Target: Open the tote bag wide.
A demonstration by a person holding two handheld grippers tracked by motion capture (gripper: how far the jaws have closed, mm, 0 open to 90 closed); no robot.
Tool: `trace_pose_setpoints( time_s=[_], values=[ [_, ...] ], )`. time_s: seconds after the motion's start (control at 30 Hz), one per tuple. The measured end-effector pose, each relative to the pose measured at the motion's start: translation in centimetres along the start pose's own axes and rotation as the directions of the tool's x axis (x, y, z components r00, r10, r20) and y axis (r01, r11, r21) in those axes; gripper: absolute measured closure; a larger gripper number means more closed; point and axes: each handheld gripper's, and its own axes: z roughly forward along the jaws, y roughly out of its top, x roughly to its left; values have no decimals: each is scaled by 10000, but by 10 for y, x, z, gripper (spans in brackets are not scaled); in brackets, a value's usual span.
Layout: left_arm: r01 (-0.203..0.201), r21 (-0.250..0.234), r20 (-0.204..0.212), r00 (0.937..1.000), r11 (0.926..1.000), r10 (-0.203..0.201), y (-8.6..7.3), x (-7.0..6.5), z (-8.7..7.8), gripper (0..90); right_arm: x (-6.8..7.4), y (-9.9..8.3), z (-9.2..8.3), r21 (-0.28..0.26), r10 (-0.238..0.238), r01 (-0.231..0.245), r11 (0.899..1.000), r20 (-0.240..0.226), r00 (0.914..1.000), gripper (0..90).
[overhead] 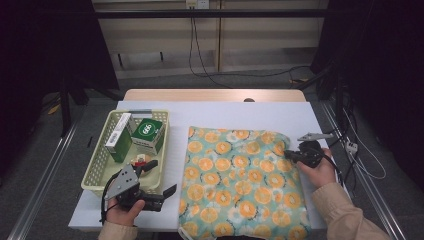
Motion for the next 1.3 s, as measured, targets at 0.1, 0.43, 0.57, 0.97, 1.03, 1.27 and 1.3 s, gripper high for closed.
trace_pose_setpoints(
  time_s=[0.1,0.43,0.57,0.97,1.03,1.27,1.3],
  values=[
    [12,9,9,10000,10000,-12,0,0,0,34,-7,12,5,-313,245,-249,9992,-132,9996,900],
    [122,17,120,9999,9999,-122,0,-1,3,34,-50,52,30,-761,1058,-1018,9919,511,9931,900],
    [127,46,113,9999,9999,-127,0,-2,5,34,-70,62,40,-918,1482,-1404,9858,847,9853,900],
    [180,53,172,9997,9998,-181,1,-3,7,34,-80,67,50,-629,983,-900,9940,1438,9847,547],
    [156,53,246,9996,9999,-157,1,-4,8,34,-68,71,43,-584,573,-499,9970,1343,9893,446],
    [96,12,386,9992,10000,-96,1,-6,7,34,-10,75,17,-420,-846,866,9954,482,9953,294],
    [88,4,403,9991,10000,-88,1,-6,7,34,-2,74,14,-409,-973,990,9942,421,9944,294]
  ],
)
